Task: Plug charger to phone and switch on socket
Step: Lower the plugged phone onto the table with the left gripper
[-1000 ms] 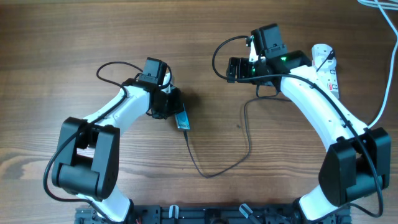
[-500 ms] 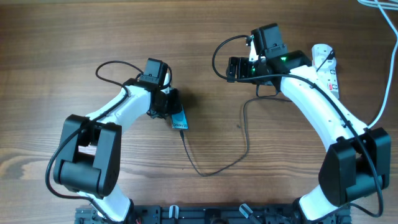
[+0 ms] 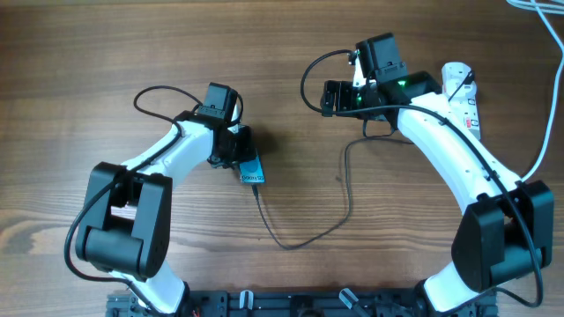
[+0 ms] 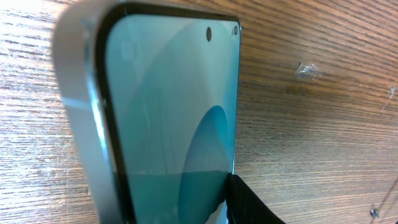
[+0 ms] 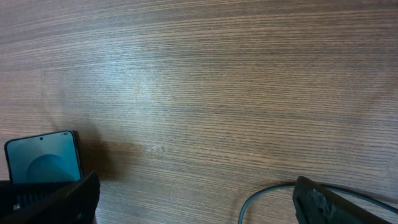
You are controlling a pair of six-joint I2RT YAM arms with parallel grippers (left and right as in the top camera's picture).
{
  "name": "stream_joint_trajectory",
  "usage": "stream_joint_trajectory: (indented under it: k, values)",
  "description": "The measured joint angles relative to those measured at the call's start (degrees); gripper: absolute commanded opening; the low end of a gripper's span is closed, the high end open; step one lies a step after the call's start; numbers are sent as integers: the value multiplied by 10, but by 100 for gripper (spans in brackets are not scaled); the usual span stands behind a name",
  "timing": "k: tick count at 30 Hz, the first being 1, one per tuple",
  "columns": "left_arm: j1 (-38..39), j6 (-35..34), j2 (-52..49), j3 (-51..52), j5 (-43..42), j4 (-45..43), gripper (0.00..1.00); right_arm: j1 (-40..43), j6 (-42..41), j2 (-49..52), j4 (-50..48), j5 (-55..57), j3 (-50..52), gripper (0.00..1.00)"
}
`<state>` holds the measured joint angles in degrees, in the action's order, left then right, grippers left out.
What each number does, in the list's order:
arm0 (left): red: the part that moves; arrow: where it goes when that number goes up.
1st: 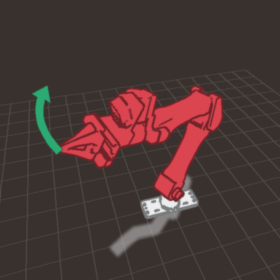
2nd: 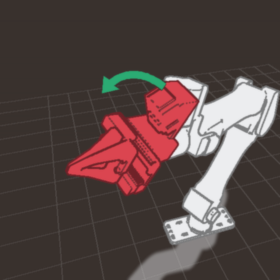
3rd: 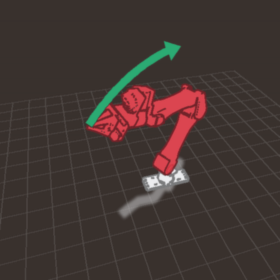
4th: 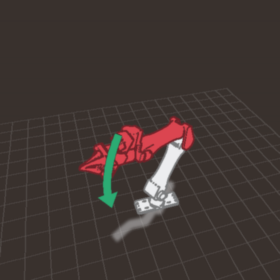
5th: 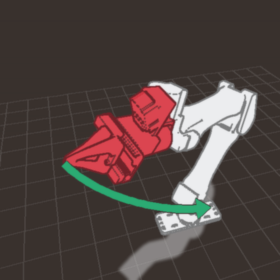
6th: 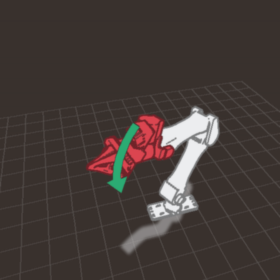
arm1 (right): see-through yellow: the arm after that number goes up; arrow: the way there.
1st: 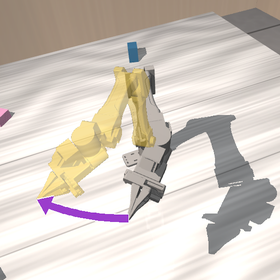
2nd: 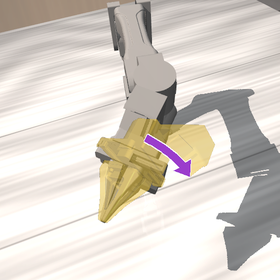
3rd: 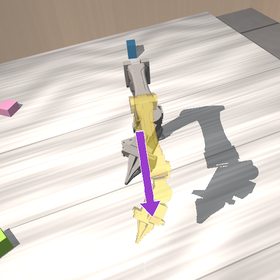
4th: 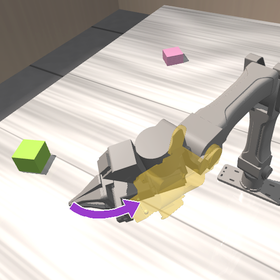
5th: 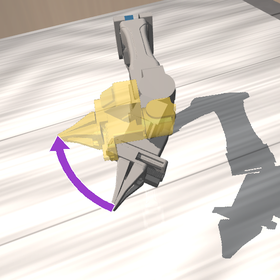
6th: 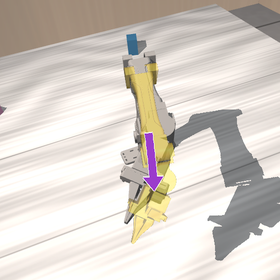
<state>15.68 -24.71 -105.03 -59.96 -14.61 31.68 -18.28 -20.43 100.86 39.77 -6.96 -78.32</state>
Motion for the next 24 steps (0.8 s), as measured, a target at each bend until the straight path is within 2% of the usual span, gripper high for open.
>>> stream_joint_trajectory:
  k: [4,6,11,16,18,19,21,24]
  values:
    - [0,0,0,0,3,2,40,0,0,0,0,0,0,100]
    - [0,0,0,0,4,2,35,0,0,0,0,0,0,100]
    - [0,0,0,0,-8,-2,30,0,0,0,0,0,0,100]
    - [-8,0,-2,0,-77,-43,29,0,0,0,0,0,0,100]
    - [-16,0,-16,0,-104,-59,20,0,0,0,0,0,0,100]
    - [-17,2,-26,0,-130,-71,19,0,0,0,0,0,0,100]
    - [-19,2,-50,-7,-189,-101,24,0,0,0,0,0,0,100]
    - [-19,2,-75,-9,-239,-114,24,0,0,0,0,0,0,100]
